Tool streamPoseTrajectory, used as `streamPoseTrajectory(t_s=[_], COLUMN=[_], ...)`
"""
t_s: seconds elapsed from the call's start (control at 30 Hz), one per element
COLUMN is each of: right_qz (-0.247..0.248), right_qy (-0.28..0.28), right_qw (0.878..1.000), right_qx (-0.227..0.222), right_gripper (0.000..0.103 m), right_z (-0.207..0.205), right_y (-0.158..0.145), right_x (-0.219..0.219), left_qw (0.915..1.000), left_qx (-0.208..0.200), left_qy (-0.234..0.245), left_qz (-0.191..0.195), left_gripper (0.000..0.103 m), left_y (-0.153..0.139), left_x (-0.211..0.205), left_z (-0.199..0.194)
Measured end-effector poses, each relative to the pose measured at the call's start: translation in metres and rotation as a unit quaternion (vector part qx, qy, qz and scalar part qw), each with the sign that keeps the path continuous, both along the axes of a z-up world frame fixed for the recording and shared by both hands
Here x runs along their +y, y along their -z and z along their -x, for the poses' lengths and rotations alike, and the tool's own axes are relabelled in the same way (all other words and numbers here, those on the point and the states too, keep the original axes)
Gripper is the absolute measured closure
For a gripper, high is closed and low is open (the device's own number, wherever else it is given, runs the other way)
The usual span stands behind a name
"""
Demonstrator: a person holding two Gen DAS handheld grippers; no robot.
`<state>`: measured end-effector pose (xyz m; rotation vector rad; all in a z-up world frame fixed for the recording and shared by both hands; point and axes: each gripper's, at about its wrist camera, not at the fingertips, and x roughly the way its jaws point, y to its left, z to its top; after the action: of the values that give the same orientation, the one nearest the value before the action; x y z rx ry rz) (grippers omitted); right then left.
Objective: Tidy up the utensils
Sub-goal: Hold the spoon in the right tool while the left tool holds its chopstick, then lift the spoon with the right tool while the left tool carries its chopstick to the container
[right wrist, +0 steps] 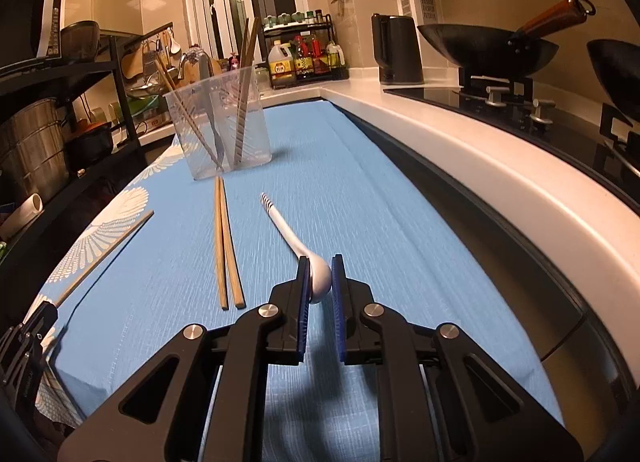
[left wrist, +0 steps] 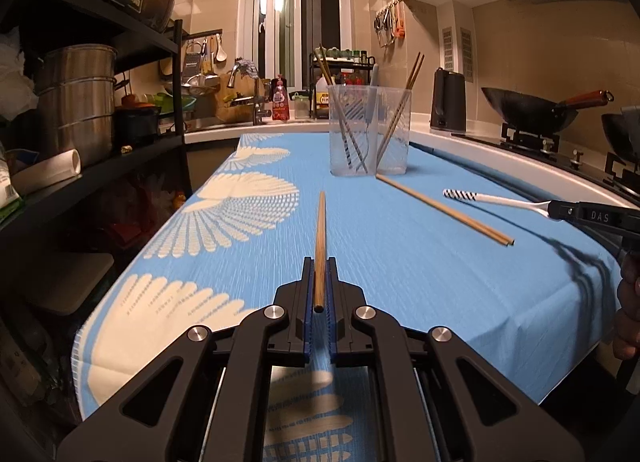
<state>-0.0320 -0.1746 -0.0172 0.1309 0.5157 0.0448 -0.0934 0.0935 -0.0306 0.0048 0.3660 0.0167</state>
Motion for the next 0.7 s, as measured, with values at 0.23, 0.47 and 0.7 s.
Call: streamPoseTrajectory(t_s=[0.23, 0.47, 0.7], right_qz=[0.021, 0.037, 0.039], right_qy=[0.001, -0.016, -0.045], right_qw=[0.999, 0.998, 0.998], right_qx=[-0.026, -0.048, -0.036], right_gripper=[0.091, 0.091, 0.091], right_z=[0.007, 0.007, -0.009], right_y=[-0.023, -0.052, -0.077], right_x=[-0.006, -0.006, -0.004], left_qw=[0.9997, 0.9991, 0.9986], left_qx=[-0.024, -0.04, -0.036], left_qy=[0.006, 0.017, 0.038], left_qz=[-0.008, -0.001, 0.009], left_gripper=[0.097, 0.097, 0.097], left_y=[-0.027, -0.063, -0.112], left_x=[0.001, 0.012, 0.023], left_z=[0.002, -0.009, -0.037])
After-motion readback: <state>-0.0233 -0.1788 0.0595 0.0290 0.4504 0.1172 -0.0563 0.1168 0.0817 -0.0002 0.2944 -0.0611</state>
